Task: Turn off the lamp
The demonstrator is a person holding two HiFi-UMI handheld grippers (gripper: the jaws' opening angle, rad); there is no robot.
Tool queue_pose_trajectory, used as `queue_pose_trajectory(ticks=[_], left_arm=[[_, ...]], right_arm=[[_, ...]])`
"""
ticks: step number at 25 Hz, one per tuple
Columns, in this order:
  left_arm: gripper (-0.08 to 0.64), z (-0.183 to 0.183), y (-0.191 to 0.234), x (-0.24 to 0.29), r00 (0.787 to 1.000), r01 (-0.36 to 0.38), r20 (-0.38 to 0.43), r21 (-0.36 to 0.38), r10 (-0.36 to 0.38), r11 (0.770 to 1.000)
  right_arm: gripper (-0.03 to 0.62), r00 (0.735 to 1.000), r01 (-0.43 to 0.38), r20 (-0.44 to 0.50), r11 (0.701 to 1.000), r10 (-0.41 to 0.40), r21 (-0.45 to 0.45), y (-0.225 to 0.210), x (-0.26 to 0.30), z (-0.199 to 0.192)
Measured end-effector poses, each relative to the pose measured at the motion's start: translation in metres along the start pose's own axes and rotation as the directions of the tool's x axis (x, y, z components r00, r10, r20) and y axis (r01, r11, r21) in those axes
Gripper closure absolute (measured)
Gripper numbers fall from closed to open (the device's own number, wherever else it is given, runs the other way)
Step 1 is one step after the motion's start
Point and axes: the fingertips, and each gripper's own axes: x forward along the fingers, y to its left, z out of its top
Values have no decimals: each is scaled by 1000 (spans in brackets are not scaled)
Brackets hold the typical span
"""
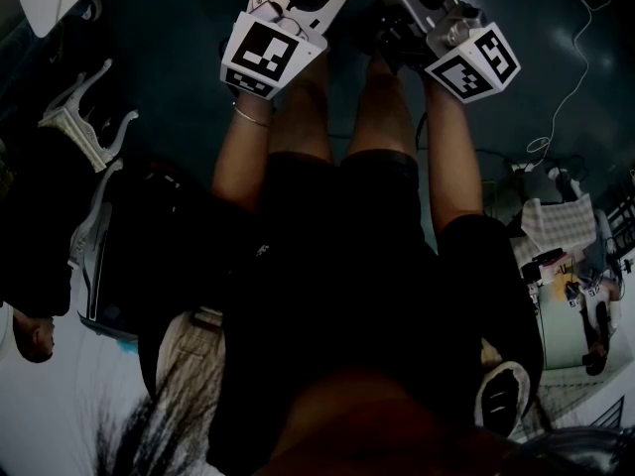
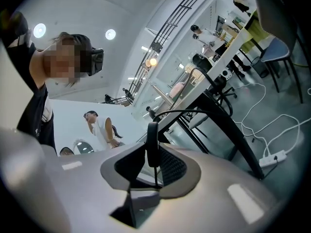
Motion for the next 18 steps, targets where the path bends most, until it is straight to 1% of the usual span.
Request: queue_pose_trajectory(ticks=[18], left_arm=[[538,-2,-3,1,1000,8,-6,-1,-8,1000]], right_arm=[[512,1000,5,-7,1000,-5,-1,-1,-2,-2]])
